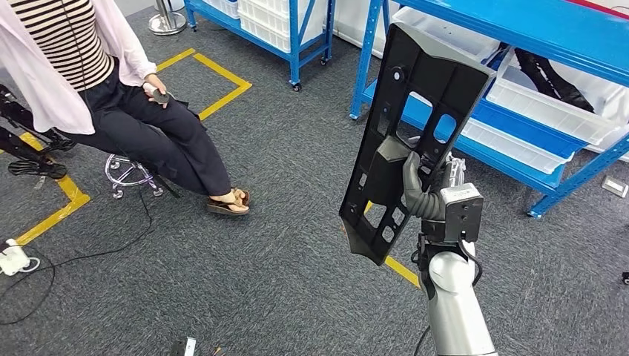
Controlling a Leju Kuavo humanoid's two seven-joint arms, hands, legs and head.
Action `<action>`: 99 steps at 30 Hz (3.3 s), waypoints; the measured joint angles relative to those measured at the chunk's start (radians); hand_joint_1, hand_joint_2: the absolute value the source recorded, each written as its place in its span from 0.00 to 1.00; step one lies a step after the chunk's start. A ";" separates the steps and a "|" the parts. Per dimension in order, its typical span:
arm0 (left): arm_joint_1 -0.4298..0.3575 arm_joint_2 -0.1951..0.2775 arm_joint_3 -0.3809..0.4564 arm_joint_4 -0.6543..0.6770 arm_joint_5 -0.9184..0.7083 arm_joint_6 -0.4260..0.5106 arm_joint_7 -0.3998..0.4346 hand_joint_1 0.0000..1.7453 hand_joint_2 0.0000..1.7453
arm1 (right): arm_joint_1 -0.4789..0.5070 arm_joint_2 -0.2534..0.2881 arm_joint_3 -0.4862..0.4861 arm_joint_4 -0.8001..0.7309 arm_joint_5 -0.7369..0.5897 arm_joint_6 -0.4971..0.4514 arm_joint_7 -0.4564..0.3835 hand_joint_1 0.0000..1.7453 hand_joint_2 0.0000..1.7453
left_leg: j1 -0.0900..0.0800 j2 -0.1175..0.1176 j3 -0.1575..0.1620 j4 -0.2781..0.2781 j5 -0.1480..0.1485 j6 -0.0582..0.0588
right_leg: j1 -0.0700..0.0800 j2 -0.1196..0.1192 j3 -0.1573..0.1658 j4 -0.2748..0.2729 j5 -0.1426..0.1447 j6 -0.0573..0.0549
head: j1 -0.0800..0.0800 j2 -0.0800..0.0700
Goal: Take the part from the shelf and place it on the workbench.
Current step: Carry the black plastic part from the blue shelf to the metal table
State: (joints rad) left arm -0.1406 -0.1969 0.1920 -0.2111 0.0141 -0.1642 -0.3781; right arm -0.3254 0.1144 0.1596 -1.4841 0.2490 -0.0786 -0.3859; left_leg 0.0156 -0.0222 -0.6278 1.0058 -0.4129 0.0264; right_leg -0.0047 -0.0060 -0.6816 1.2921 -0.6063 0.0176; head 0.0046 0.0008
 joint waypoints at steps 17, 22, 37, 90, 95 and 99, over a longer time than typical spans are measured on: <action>0.010 0.011 -0.028 0.000 0.037 0.038 0.076 0.00 1.00 | -0.040 0.000 -0.001 0.009 0.007 0.007 0.013 1.00 1.00 | -0.002 0.019 -0.127 0.274 -0.111 -0.049 | -0.005 -0.042 0.137 -0.305 0.145 -0.028 | -0.009 0.000; 0.006 0.013 -0.028 0.000 0.025 0.035 0.085 0.00 1.00 | -0.080 -0.012 -0.001 0.004 0.058 -0.026 0.043 1.00 1.00 | -0.005 0.081 0.010 0.010 -0.015 -0.044 | 0.012 -0.074 0.132 -0.296 0.137 -0.016 | -0.007 0.000; 0.001 0.013 -0.005 0.000 0.060 0.009 0.096 0.00 1.00 | -0.240 -0.059 -0.001 -0.047 0.139 -0.060 0.163 1.00 1.00 | -0.005 -0.059 -0.005 -0.004 0.014 -0.014 | -0.010 0.060 0.121 -0.283 0.135 0.025 | 0.001 0.000; -0.009 0.012 0.017 0.000 0.053 0.023 0.108 0.00 1.00 | -0.301 -0.070 0.046 -0.024 0.183 -0.061 0.191 1.00 1.00 | -0.012 0.028 -0.009 -0.012 0.018 0.002 | 0.005 -0.025 0.053 -0.173 0.080 -0.001 | -0.005 0.000; -0.009 0.011 0.017 0.000 0.056 0.028 0.117 0.00 1.00 | -0.289 -0.068 0.046 -0.018 0.188 -0.058 0.191 1.00 1.00 | -0.010 -0.025 -0.009 -0.010 0.020 0.007 | -0.008 0.004 -0.013 -0.047 0.063 0.023 | -0.003 0.000; -0.011 0.011 0.018 0.000 0.055 0.031 0.112 0.00 1.00 | -0.290 -0.065 0.046 -0.017 0.191 -0.058 0.191 1.00 1.00 | -0.008 -0.061 -0.021 -0.002 0.023 -0.008 | -0.022 0.060 0.090 -0.274 0.149 0.042 | -0.004 0.000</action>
State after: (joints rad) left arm -0.1515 -0.1855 0.2096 -0.2106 0.0695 -0.1336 -0.2665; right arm -0.6157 0.0497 0.2052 -1.5008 0.4400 -0.1361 -0.1947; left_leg 0.0077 -0.0836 -0.6485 1.0041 -0.3902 0.0181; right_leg -0.0269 0.0536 -0.5913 1.0180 -0.4569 0.0600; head 0.0010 0.0008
